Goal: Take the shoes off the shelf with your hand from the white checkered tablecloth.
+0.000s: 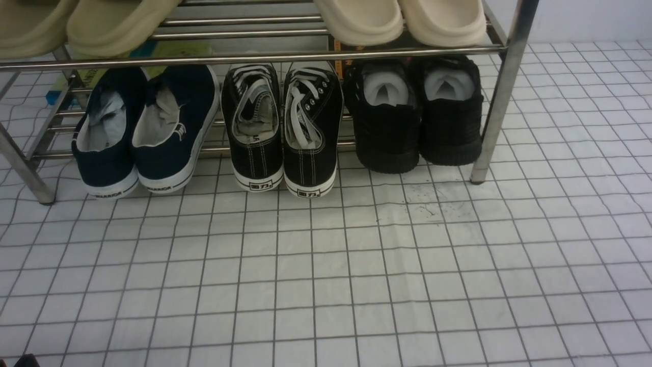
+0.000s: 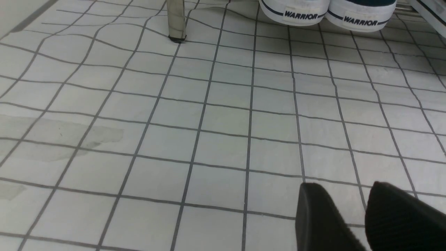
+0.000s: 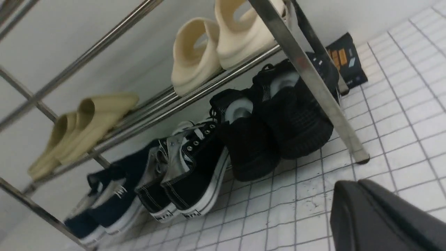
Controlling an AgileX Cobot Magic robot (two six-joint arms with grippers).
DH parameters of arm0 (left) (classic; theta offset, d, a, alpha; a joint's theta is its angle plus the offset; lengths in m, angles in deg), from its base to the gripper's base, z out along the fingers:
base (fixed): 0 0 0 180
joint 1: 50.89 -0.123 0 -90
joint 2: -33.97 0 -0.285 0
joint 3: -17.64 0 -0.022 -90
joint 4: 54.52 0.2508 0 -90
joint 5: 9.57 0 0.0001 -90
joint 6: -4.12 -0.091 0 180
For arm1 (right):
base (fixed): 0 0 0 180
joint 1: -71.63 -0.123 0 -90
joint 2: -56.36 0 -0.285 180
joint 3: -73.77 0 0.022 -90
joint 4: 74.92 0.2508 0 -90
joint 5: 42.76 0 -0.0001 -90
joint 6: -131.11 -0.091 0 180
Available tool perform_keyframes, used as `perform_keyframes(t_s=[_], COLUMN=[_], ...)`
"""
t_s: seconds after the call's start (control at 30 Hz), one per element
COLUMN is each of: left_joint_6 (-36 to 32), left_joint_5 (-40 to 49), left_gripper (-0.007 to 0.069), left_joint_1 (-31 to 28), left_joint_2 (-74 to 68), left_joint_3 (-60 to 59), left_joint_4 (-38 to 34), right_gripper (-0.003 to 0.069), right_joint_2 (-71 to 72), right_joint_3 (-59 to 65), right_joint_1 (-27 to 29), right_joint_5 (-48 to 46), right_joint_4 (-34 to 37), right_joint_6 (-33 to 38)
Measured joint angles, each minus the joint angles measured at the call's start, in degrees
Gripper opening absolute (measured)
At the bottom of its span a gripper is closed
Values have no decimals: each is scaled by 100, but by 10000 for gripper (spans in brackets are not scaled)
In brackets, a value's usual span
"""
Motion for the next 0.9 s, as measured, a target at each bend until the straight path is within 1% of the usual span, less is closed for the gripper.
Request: perform_keyframes(t_s=[0.1, 0.13, 0.17, 0.23, 0.27, 0.33, 0.37, 0.4, 0.43, 0.47, 0.53, 0.6, 0.7, 0.8, 0.83, 0.9], left_joint_6=[0, 0, 0, 0, 0, 0, 0, 0, 0, 0, 0, 0, 0, 0, 0, 0], left_joint_5=[0, 0, 0, 0, 0, 0, 0, 0, 0, 0, 0, 0, 0, 0, 0, 0], left_gripper=[239, 239, 239, 239, 239, 239, 239, 239, 239, 239, 239, 239, 239, 239, 239, 239], left_joint_1=[0, 0, 0, 0, 0, 0, 0, 0, 0, 0, 0, 0, 0, 0, 0, 0], left_joint_2=[0, 0, 0, 0, 0, 0, 0, 0, 0, 0, 0, 0, 0, 0, 0, 0], left_joint_3=[0, 0, 0, 0, 0, 0, 0, 0, 0, 0, 0, 0, 0, 0, 0, 0], left_joint_4=[0, 2, 2, 2, 2, 2, 2, 2, 2, 2, 6, 6, 6, 6, 6, 6], right_gripper=[0, 1, 1, 1, 1, 2, 3, 3, 3, 3, 3, 7, 14, 51, 57, 92], right_joint_2=[-1177, -1716, -2083, -2935, -3484, -4188, -4354, -4891, -5245, -5448, -6136, -6746, -7275, -8013, -8169, -8519], right_joint_3=[-769, -1149, -1362, -1780, -2087, -2538, -2636, -2974, -3219, -3321, -3974, -4672, -5421, -6672, -6876, -7521], right_joint_1=[0, 0, 0, 0, 0, -74, -105, -238, -361, -417, -795, -1143, -1455, -1877, -1936, -2093], right_joint_5=[-833, -1369, -1682, -2334, -2661, -3169, -3275, -3628, -3840, -3911, -4141, -4150, -4117, -4091, -4096, -4097], right_joint_4=[-366, -535, -655, -774, -762, -580, -497, -133, 173, 290, 752, 761, 390, -743, -949, -1550], right_joint_6=[272, 299, 305, 349, 504, 1065, 1227, 1771, 2102, 2210, 2604, 2625, 2416, 1637, 1541, 1076])
